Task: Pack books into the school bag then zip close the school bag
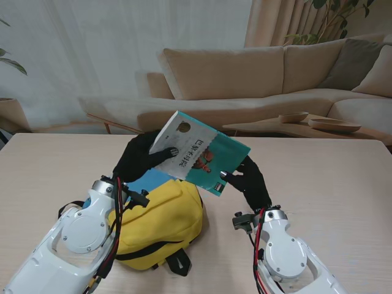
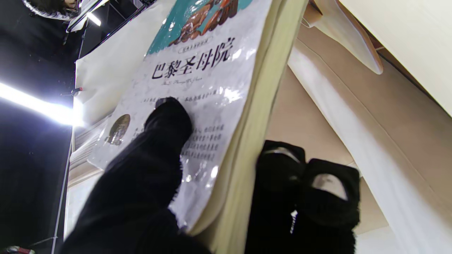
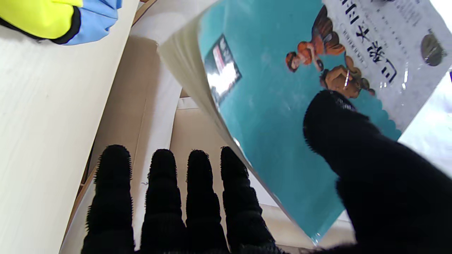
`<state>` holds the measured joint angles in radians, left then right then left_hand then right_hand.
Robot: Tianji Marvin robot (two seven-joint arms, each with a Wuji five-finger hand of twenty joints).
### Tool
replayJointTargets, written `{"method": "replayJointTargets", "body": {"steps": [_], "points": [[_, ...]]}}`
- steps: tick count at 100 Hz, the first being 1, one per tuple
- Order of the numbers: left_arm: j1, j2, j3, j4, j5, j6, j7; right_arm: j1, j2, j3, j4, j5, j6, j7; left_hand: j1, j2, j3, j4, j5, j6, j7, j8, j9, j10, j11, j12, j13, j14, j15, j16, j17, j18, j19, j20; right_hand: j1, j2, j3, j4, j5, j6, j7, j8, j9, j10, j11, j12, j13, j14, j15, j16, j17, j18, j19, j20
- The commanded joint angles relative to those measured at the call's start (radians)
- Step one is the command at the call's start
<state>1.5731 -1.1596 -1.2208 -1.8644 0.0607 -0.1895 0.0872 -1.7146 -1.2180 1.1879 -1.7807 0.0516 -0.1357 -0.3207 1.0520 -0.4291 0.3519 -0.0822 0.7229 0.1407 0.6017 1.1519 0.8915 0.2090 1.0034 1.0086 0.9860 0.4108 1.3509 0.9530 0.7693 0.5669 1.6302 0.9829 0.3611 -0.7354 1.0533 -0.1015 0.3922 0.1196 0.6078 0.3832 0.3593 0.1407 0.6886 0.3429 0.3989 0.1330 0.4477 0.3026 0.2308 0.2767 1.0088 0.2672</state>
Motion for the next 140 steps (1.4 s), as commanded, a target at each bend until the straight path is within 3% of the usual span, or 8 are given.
{"method": "replayJointTargets", "body": {"steps": [1, 38, 54, 82, 96, 107, 112, 140], "points": [[-0.001, -0.011, 0.004, -0.019, -0.022, 0.014, -0.025, -0.001, -0.026, -0.016, 0.000, 0.009, -0.009, -0.005, 0.170, 0.171, 0.484, 0.059, 0.182, -0.204, 0.672, 0.183, 0.093, -0.088, 0.130, 0.035, 0.031, 0.002, 0.057, 0.024, 0.009, 0.014, 0.087, 0.012, -0.005, -0.025, 0.034, -0.037, -0.009, -0.017, 0.022, 0.011, 0.018, 0.001, 0.022, 0.010, 0.028, -0.023, 0.019, 0.013, 0.023, -0.044, 0.030, 0.017], [-0.022, -0.013, 0.030, -0.012, -0.100, 0.058, -0.058, -0.004, -0.042, -0.031, -0.032, 0.260, -0.099, 0.006, 0.171, 0.171, 0.483, 0.059, 0.182, -0.203, 0.672, 0.184, 0.092, -0.087, 0.129, 0.037, 0.027, 0.003, 0.054, 0.025, 0.006, 0.014, 0.084, 0.016, 0.134, 0.017, 0.166, -0.025, 0.225, -0.094, 0.128, 0.008, 0.279, -0.022, 0.011, 0.009, 0.245, -0.012, 0.058, 0.026, 0.172, -0.064, 0.082, 0.042], [-0.028, -0.012, 0.033, -0.010, -0.107, 0.073, -0.070, -0.014, -0.034, -0.017, -0.055, 0.360, -0.106, 0.060, 0.171, 0.173, 0.477, 0.057, 0.178, -0.202, 0.668, 0.183, 0.086, -0.091, 0.124, 0.036, 0.020, 0.006, 0.047, 0.024, -0.007, 0.014, 0.076, 0.018, 0.482, 0.052, 0.262, -0.090, 0.533, -0.175, 0.279, -0.107, 0.574, -0.031, -0.054, -0.015, 0.449, 0.009, 0.102, 0.029, 0.305, -0.029, 0.156, 0.049], [-0.005, 0.006, 0.007, -0.034, -0.080, 0.085, -0.125, -0.031, -0.033, 0.015, -0.101, 0.471, -0.028, 0.088, 0.183, 0.071, 0.494, 0.001, 0.053, -0.164, 0.549, 0.015, 0.022, -0.070, -0.041, -0.008, -0.087, 0.072, -0.145, -0.004, -0.162, 0.044, -0.095, 0.032, 0.545, 0.050, 0.269, -0.137, 0.755, -0.212, 0.355, 0.465, 0.704, 0.027, 0.213, 0.173, 0.599, 0.143, 0.543, 0.140, 0.442, 0.100, 0.501, 0.201], [0.015, 0.025, -0.022, -0.051, -0.045, 0.094, -0.186, -0.038, -0.041, 0.034, -0.131, 0.504, 0.044, 0.054, 0.175, -0.048, 0.532, -0.014, -0.151, -0.132, 0.390, -0.181, -0.123, -0.049, -0.343, 0.015, -0.281, 0.085, -0.442, 0.029, -0.388, -0.019, -0.249, -0.007, 0.556, 0.043, 0.281, -0.150, 0.755, -0.207, 0.383, 0.544, 0.686, 0.049, 0.278, 0.224, 0.634, 0.165, 0.658, 0.171, 0.515, 0.107, 0.587, 0.250], [0.029, 0.036, -0.041, -0.056, -0.022, 0.091, -0.221, -0.035, -0.046, 0.043, -0.142, 0.524, 0.078, 0.032, 0.066, 0.025, 0.507, 0.064, -0.296, -0.103, 0.236, -0.356, -0.325, -0.048, -0.466, -0.180, -0.456, 0.037, -0.657, -0.030, -0.583, -0.047, -0.368, -0.116, 0.561, 0.039, 0.286, -0.159, 0.758, -0.201, 0.396, 0.574, 0.673, 0.059, 0.296, 0.246, 0.659, 0.173, 0.681, 0.187, 0.556, 0.110, 0.612, 0.256], [0.035, 0.041, -0.049, -0.060, -0.016, 0.097, -0.240, -0.034, -0.048, 0.045, -0.145, 0.527, 0.086, 0.025, -0.015, 0.086, 0.463, 0.120, -0.343, -0.097, 0.180, -0.426, -0.388, -0.045, -0.485, -0.376, -0.535, 0.014, -0.673, -0.183, -0.639, -0.049, -0.407, -0.175, 0.562, 0.038, 0.288, -0.162, 0.760, -0.201, 0.399, 0.583, 0.671, 0.059, 0.299, 0.251, 0.667, 0.172, 0.685, 0.189, 0.571, 0.111, 0.618, 0.255], [0.064, 0.061, -0.090, -0.069, 0.024, 0.124, -0.310, -0.021, -0.062, 0.065, -0.170, 0.544, 0.181, -0.042, -0.312, 0.090, 0.242, 0.065, -0.491, -0.078, -0.019, -0.613, -0.509, -0.030, -0.666, -0.520, -0.670, -0.026, -0.904, -0.309, -0.784, -0.056, -0.665, -0.289, 0.566, 0.026, 0.304, -0.170, 0.769, -0.191, 0.399, 0.610, 0.669, 0.074, 0.311, 0.258, 0.705, 0.177, 0.690, 0.189, 0.625, 0.123, 0.628, 0.242]]}}
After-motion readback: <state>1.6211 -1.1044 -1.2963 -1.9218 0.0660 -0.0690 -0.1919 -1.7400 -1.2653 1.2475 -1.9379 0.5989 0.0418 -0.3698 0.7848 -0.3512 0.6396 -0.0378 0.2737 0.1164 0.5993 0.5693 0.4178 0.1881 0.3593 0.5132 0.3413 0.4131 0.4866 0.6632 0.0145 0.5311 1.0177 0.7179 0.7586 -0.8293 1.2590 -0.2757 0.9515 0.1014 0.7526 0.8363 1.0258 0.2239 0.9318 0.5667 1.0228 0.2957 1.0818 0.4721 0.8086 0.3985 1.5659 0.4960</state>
